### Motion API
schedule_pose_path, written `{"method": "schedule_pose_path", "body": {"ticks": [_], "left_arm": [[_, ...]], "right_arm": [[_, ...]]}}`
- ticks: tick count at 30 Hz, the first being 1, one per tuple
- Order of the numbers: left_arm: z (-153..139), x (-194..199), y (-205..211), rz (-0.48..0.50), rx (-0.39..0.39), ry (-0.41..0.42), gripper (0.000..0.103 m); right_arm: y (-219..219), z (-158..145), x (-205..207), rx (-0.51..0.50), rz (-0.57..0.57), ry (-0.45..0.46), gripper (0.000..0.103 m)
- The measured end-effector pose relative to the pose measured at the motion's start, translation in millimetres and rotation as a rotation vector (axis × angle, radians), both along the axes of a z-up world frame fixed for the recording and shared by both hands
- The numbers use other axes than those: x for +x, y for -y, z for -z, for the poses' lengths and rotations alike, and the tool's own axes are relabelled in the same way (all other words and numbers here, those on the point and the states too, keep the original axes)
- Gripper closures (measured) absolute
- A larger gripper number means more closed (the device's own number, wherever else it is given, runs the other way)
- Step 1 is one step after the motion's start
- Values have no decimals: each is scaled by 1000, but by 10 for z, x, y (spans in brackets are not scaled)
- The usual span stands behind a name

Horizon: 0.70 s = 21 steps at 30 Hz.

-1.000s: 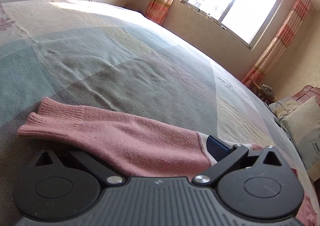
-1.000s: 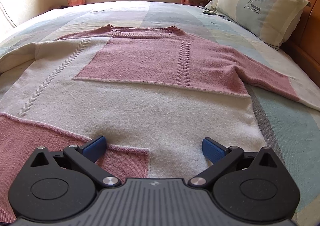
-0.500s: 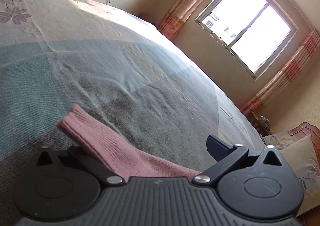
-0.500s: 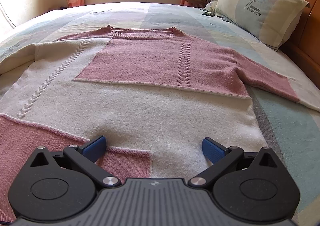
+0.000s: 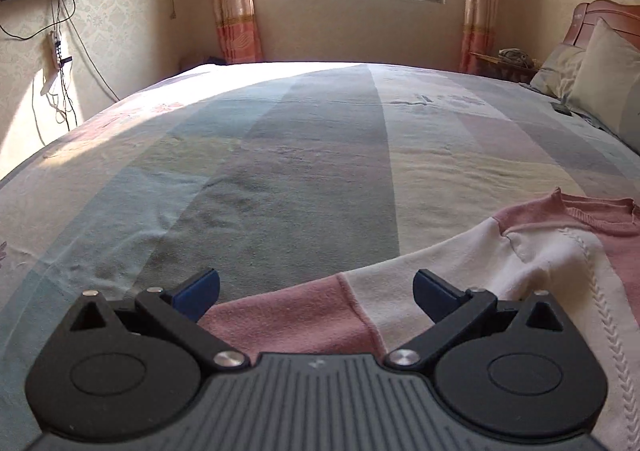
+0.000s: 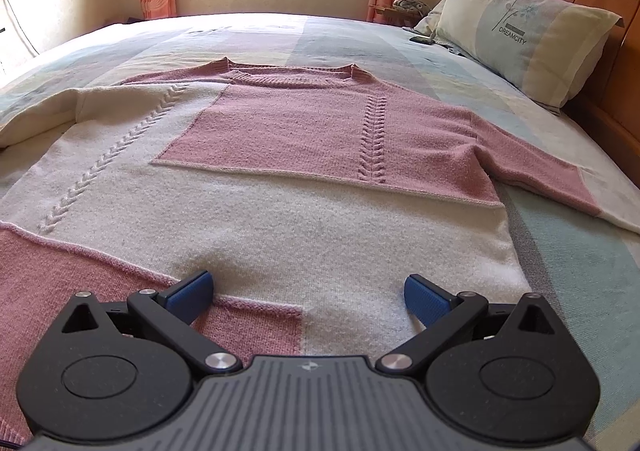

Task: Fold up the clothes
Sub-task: 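Grasp the sleeve with the left gripper and fold it across the body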

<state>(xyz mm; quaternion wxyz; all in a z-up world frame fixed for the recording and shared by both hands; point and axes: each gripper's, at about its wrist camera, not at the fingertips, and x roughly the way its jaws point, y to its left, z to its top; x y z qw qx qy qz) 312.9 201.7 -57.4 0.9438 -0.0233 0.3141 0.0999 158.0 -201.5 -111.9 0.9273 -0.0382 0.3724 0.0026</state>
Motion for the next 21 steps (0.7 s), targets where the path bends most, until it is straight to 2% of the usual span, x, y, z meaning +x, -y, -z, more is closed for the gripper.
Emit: {"method": "schedule_pose_path", "body": {"ticks": [2,5,8,11,16,21], "left_arm": [[72,80,122,43,-32,-37,1],[126,146,190,66,-70,-90,1],[199,153,201,85,-111,-125,1],[276,161,205,100,-120,-160,1],[383,216,142,118,-155,-209,1],[294,239,-171,27,-228,-159,1]], "right_arm": [[-24,-99,26,11,-19,0,0],[-129,-487,206,61,-87,22,0],[-346,-922,612,86,-197,49,0],[-715,-1152,1183,64,-319,10,0],[-1410,-1116,2116,15,-459,-82,0],[-1982,-777,2852,-32,-552,-169,0]]}}
